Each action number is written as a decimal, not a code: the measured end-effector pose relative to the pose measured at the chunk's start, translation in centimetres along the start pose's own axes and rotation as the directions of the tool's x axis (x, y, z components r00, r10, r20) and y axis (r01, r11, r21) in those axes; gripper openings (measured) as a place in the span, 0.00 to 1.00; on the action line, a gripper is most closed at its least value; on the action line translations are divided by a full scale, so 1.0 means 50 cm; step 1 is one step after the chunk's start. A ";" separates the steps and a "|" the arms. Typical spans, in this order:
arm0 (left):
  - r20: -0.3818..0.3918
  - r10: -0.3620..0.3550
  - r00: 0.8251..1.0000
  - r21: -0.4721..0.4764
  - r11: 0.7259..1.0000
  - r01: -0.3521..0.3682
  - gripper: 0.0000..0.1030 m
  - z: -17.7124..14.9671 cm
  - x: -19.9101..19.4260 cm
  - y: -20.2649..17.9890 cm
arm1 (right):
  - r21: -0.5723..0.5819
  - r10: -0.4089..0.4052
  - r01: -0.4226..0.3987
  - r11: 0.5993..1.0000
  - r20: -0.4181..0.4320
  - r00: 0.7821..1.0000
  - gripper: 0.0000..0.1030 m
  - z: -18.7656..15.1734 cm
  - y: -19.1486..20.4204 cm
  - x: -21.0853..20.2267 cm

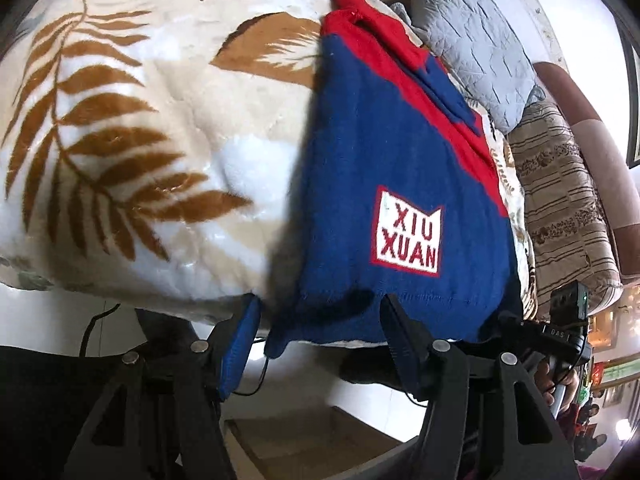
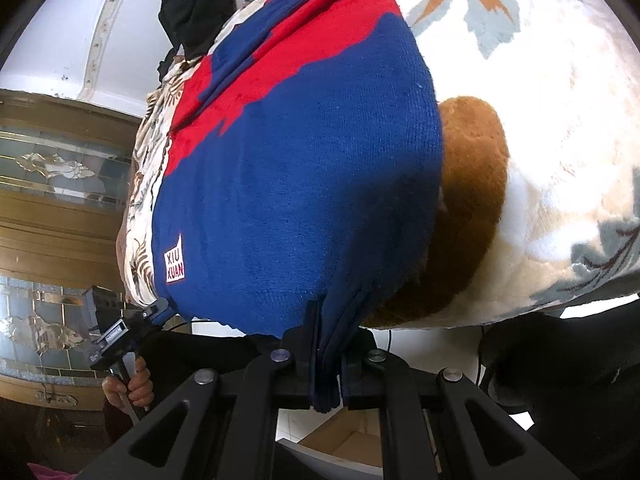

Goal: Fold small clothes

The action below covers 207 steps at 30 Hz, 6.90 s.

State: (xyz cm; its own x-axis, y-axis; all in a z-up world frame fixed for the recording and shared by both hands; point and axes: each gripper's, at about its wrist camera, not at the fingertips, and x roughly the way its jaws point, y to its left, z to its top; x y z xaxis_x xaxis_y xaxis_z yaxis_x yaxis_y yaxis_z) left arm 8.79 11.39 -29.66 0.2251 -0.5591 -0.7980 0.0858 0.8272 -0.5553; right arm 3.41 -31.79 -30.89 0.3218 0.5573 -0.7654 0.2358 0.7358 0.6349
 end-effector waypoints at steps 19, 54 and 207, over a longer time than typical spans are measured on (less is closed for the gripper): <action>0.015 -0.019 1.000 0.080 0.997 0.018 0.47 0.001 -0.002 -0.029 | 0.081 0.014 -0.013 0.997 -0.016 1.000 0.11 0.005 -0.022 0.004; 0.041 -0.162 0.986 0.054 0.986 0.160 0.07 0.086 -0.027 -0.047 | 0.214 0.192 -0.197 0.957 0.046 0.980 0.26 0.048 -0.067 -0.007; 0.482 0.308 0.820 0.157 0.890 -0.427 0.78 0.360 0.047 -0.245 | -0.292 -0.068 0.160 0.943 0.301 0.951 0.36 0.484 0.269 0.136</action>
State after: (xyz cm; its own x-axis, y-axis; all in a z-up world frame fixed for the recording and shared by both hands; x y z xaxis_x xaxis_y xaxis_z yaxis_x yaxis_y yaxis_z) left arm 25.75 0.96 -20.52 0.6791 -0.1762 -0.7126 0.1330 0.9842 -0.1166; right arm 30.98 -27.43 -25.00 0.5664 0.3636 -0.7396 0.0064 0.8954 0.4451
